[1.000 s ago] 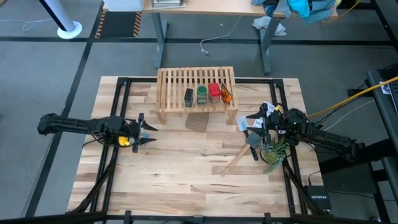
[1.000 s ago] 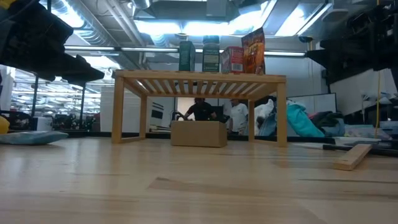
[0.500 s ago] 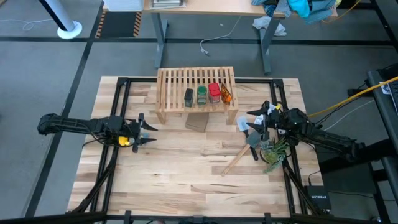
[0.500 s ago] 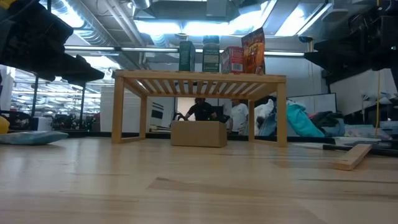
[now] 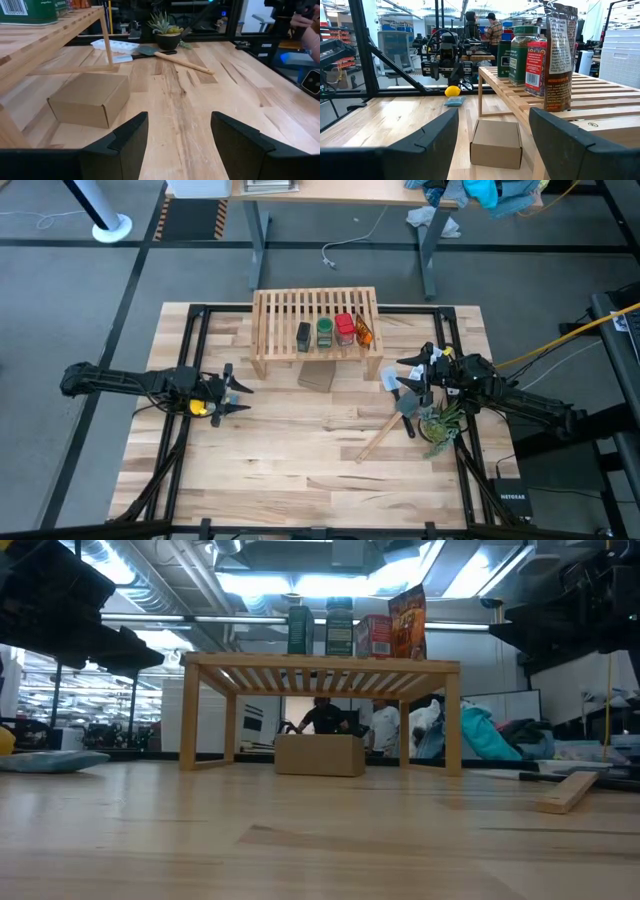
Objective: Shelf spices
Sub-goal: Remove the black seasoning can from the shelf
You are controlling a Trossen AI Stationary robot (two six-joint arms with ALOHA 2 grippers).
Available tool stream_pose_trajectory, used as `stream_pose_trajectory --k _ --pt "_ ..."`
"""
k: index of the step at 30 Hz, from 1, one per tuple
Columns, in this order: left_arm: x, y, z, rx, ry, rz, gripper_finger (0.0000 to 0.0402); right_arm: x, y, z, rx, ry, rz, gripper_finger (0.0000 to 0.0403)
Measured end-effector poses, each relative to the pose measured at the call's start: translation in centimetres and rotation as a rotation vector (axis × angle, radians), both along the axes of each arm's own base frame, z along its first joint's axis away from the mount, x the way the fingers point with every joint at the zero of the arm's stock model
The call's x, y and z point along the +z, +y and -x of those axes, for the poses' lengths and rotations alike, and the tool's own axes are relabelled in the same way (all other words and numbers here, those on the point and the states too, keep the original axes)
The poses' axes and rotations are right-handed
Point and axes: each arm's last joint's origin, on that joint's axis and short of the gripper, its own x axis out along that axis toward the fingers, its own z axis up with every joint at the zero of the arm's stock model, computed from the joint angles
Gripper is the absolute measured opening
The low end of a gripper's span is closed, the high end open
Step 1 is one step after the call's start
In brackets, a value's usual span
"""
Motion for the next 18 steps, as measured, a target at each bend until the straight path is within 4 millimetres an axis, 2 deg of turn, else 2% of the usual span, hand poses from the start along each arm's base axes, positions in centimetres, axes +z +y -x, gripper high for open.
stream_pose_trajectory --k 5,12,18 --pt "0.0 0.0 0.0 -0.002 -0.001 -0.019 0.0210 0.0 0.0 0.0 0.000 0.000 0.000 0.0250" --pt "0.2 0.2 0.0 0.030 -0.026 -0.264 0.0210 0.0 0.0 0.0 0.000 0.000 0.000 0.0250" --pt "2.0 0.1 -0.2 0.015 -0.220 -0.232 0.0210 0.0 0.0 0.0 0.001 0.000 0.000 0.0250"
